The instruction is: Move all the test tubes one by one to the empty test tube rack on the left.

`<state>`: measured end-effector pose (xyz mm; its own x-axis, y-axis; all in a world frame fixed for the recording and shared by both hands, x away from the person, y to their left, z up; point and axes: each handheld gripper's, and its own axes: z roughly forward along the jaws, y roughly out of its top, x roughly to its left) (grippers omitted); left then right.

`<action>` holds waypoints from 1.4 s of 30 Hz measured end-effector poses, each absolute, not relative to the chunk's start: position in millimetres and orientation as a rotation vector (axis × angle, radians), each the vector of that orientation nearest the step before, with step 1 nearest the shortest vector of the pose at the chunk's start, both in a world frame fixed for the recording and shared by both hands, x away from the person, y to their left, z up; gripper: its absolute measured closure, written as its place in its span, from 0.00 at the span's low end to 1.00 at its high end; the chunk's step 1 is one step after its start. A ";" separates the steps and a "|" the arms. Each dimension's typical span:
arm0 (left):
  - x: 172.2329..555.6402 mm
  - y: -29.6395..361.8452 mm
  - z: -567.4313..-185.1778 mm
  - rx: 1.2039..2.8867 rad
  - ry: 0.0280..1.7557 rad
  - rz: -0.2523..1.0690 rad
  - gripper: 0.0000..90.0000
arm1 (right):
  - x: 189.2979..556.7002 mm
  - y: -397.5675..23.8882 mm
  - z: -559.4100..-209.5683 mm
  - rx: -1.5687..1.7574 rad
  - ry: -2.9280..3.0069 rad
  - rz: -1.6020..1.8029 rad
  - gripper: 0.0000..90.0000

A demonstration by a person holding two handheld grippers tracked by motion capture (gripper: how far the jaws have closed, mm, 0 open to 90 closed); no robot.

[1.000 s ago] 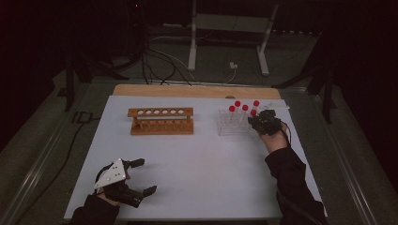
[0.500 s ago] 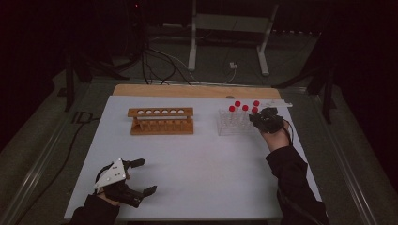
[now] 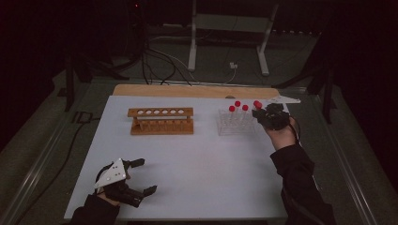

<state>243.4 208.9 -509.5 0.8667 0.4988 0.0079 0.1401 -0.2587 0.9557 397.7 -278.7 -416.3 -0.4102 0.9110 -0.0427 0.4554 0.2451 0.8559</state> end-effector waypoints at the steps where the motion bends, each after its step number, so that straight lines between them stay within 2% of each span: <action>1: 243.5 208.7 -509.5 1.823 0.483 0.364 0.00 | 397.7 -278.7 -416.3 1.242 1.973 1.079 0.83; 9: 243.4 206.9 -508.5 1.834 0.484 0.352 0.00 | 389.5 -270.7 -410.3 1.205 2.005 1.093 0.83; 19: 242.9 202.6 -504.1 1.842 0.479 0.355 0.00 | 376.3 -249.9 -419.6 1.151 2.088 1.125 0.83; 42: 257.4 186.1 -468.0 1.834 0.476 0.262 0.00 | 327.5 -194.6 -440.3 0.948 2.270 1.188 0.83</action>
